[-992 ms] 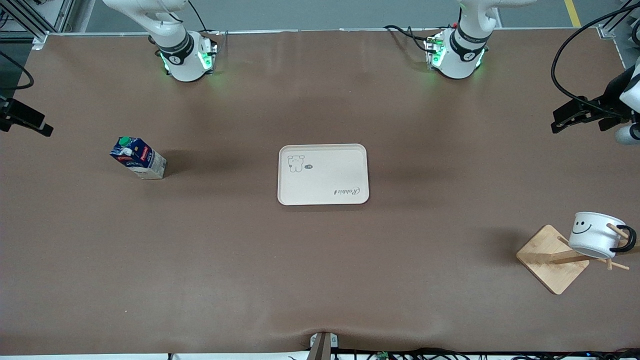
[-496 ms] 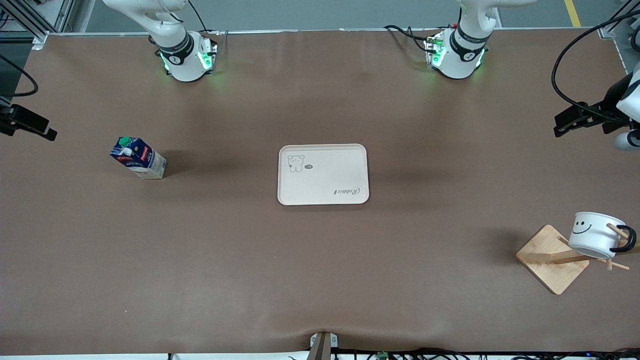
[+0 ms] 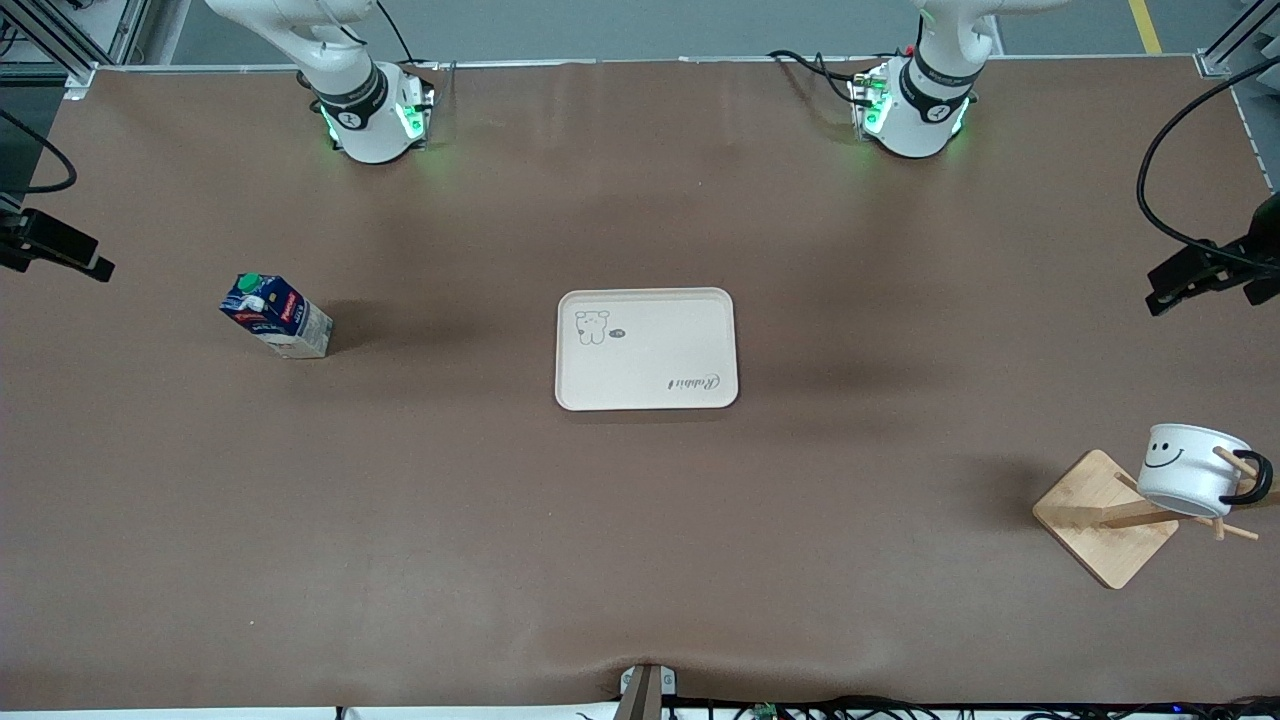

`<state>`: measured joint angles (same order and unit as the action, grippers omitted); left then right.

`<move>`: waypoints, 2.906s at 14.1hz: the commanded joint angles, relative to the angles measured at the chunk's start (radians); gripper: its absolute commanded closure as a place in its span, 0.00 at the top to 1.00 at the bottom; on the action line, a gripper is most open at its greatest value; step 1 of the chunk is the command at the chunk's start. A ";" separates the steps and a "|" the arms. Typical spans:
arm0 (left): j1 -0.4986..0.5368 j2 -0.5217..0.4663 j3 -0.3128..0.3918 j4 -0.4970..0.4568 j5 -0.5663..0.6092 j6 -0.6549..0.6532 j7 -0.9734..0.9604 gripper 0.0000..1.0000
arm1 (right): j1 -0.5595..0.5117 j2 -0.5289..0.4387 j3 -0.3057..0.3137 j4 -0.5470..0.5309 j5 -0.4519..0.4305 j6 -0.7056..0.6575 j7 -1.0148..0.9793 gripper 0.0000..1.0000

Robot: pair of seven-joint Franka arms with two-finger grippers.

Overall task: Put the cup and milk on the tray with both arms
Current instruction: 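Move the left gripper toward the white mug on the wooden stand, then lower the left gripper onto the mug rim while the right gripper approaches the milk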

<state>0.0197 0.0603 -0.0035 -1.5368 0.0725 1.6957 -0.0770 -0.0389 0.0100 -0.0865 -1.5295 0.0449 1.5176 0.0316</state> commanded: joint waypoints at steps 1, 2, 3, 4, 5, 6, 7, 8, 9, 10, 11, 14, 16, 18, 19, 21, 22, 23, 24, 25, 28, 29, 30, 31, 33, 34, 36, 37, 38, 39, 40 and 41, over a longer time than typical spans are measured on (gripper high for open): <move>0.051 -0.020 -0.010 -0.106 -0.026 0.119 -0.004 1.00 | 0.001 0.002 0.002 0.012 0.001 -0.002 0.004 1.00; 0.054 -0.031 -0.010 -0.149 -0.037 0.162 -0.003 1.00 | 0.001 0.008 0.002 0.012 0.001 -0.002 0.004 1.00; 0.071 -0.040 -0.007 -0.192 -0.037 0.207 -0.003 1.00 | 0.001 0.022 0.002 0.012 0.001 -0.004 0.002 1.00; 0.097 -0.053 -0.012 -0.230 -0.037 0.252 -0.003 1.00 | -0.003 0.025 0.004 0.012 0.004 -0.002 0.002 1.00; 0.100 -0.062 -0.012 -0.270 -0.037 0.296 -0.003 1.00 | -0.003 0.025 0.002 0.012 0.010 -0.004 0.002 1.00; 0.108 -0.063 -0.010 -0.299 -0.037 0.336 -0.003 1.00 | -0.003 0.025 0.002 0.012 0.010 -0.004 0.004 1.00; 0.133 -0.063 -0.012 -0.327 -0.039 0.372 -0.001 1.00 | -0.003 0.027 0.002 0.012 0.010 -0.004 0.004 1.00; 0.141 -0.063 -0.012 -0.359 -0.040 0.412 -0.001 1.00 | -0.006 0.030 0.002 0.012 0.012 -0.007 0.007 1.00; 0.144 -0.063 -0.012 -0.387 -0.060 0.456 0.000 1.00 | -0.006 0.031 0.002 0.012 0.012 -0.005 0.007 1.00; 0.157 -0.059 -0.010 -0.407 -0.083 0.502 0.005 1.00 | -0.007 0.031 0.002 0.012 0.012 -0.007 0.007 1.00; 0.169 -0.048 -0.012 -0.410 -0.088 0.522 0.006 1.00 | -0.006 0.033 0.002 0.011 0.012 -0.005 0.007 1.00; 0.172 0.015 -0.009 -0.367 -0.086 0.535 0.022 1.00 | -0.006 0.047 0.002 0.009 0.012 -0.004 0.005 1.00; 0.178 0.053 -0.007 -0.312 -0.086 0.532 0.022 1.00 | 0.000 0.074 0.002 0.008 0.012 -0.007 0.005 1.00; 0.183 0.091 -0.006 -0.270 -0.086 0.524 0.014 1.00 | 0.004 0.093 0.004 0.006 0.012 -0.016 0.004 1.00; 0.186 0.096 -0.004 -0.270 -0.086 0.524 0.011 1.00 | 0.005 0.097 0.002 0.003 0.012 -0.022 0.004 1.00; 0.206 0.096 -0.006 -0.267 -0.091 0.538 0.006 1.00 | 0.001 0.102 0.002 0.005 0.012 -0.040 0.005 1.00; 0.206 0.096 -0.007 -0.267 -0.091 0.550 0.005 1.00 | -0.003 0.105 0.002 0.005 0.012 -0.042 0.005 1.00; 0.204 0.098 -0.007 -0.269 -0.091 0.571 0.005 1.00 | -0.006 0.110 0.002 0.005 0.012 -0.042 0.005 1.00; 0.207 0.098 -0.009 -0.272 -0.092 0.599 0.005 1.00 | -0.006 0.111 0.002 0.005 0.012 -0.042 0.007 1.00; 0.207 0.098 -0.010 -0.279 -0.094 0.620 0.005 1.00 | -0.007 0.111 0.002 0.005 0.010 -0.040 0.008 1.00; 0.212 0.104 -0.010 -0.330 -0.124 0.675 0.005 1.00 | -0.009 0.111 0.002 0.005 0.010 -0.040 0.011 1.00; 0.218 0.104 -0.010 -0.345 -0.150 0.709 0.003 1.00 | -0.009 0.113 0.002 0.005 0.010 -0.040 0.011 1.00; 0.220 0.105 -0.010 -0.351 -0.172 0.726 -0.001 1.00 | -0.009 0.111 0.002 0.005 0.010 -0.042 0.011 1.00; 0.220 0.111 -0.010 -0.353 -0.197 0.743 -0.003 1.00 | -0.009 0.111 0.002 0.005 0.010 -0.042 0.011 1.00; 0.217 0.124 -0.010 -0.359 -0.252 0.792 -0.003 1.00 | -0.007 0.111 0.002 0.005 0.010 -0.040 0.011 1.00; 0.217 0.127 -0.012 -0.359 -0.254 0.806 -0.003 1.00 | -0.007 0.111 0.002 0.005 0.010 -0.040 0.011 1.00; 0.213 0.138 -0.013 -0.361 -0.258 0.815 -0.003 1.00 | -0.006 0.111 0.002 0.005 0.010 -0.039 0.011 1.00; 0.212 0.148 -0.015 -0.359 -0.261 0.823 -0.001 1.00 | -0.004 0.111 0.002 0.005 0.010 -0.040 0.005 1.00; 0.210 0.150 -0.016 -0.361 -0.261 0.835 -0.001 1.00 | -0.004 0.111 0.002 0.008 0.010 -0.039 0.004 1.00; 0.206 0.150 -0.018 -0.361 -0.261 0.837 -0.001 1.00 | -0.006 0.111 0.002 0.008 0.010 -0.036 0.004 1.00; 0.206 0.154 -0.024 -0.361 -0.261 0.837 -0.001 1.00 | -0.004 0.111 0.002 0.008 0.010 -0.036 0.004 1.00; 0.207 0.157 -0.033 -0.361 -0.261 0.837 0.000 1.00 | -0.004 0.111 0.002 0.008 0.010 -0.036 0.005 1.00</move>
<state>0.2276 0.2172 -0.0226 -1.8902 -0.1639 2.5119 -0.0791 -0.0382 0.1171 -0.0887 -1.5345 0.0481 1.4868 0.0319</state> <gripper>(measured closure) 0.000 0.000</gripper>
